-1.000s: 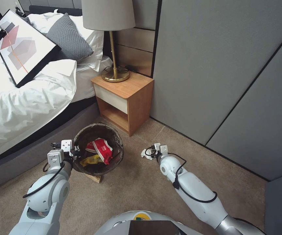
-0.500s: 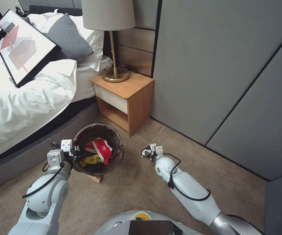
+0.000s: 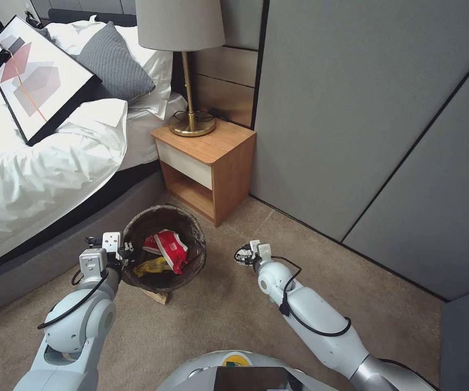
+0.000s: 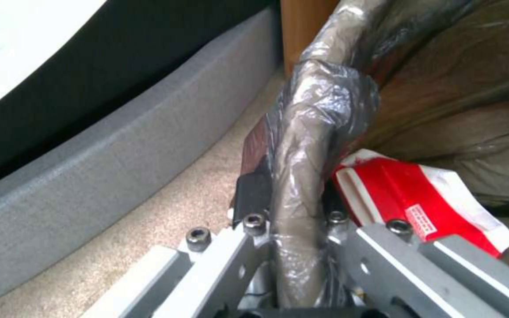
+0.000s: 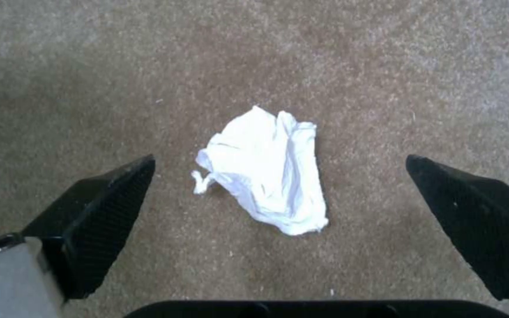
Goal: Pick up the trash bin, then pick up the garbage from the floor and place it into the trash bin.
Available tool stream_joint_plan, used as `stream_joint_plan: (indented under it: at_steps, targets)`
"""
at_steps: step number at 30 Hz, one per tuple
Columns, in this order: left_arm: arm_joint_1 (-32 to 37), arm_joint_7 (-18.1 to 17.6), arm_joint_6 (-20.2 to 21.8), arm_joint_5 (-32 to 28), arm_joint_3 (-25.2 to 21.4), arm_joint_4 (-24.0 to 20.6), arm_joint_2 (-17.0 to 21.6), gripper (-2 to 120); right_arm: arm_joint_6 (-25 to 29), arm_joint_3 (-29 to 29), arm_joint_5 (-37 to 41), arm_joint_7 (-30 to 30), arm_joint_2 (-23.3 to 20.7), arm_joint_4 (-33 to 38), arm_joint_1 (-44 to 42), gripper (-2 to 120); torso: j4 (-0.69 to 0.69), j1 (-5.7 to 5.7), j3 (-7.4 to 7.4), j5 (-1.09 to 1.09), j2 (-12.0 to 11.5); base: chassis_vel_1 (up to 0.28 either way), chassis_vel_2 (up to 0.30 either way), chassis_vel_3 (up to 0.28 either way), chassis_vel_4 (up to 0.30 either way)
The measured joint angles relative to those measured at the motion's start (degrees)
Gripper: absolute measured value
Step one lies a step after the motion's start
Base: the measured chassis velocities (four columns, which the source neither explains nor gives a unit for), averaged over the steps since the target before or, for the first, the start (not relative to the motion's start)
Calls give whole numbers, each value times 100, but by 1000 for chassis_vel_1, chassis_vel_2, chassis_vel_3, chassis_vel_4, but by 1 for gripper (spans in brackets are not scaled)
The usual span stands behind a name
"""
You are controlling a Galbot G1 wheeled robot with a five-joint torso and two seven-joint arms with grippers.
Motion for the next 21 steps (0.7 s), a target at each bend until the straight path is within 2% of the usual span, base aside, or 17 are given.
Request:
stream_joint_plan:
  at_steps: [7,21]
  targets:
    - [-6,1,0,7,5,20,-13,0,17,-109,-8,-29,82,-303,158,100,0,0,0,0,0,0,0,0,0]
    - [-12,10,0,5,-59,41,-35,0,304,-360,-340,-397,408,-1571,749,100,0,0,0,0,0,0,0,0,0]
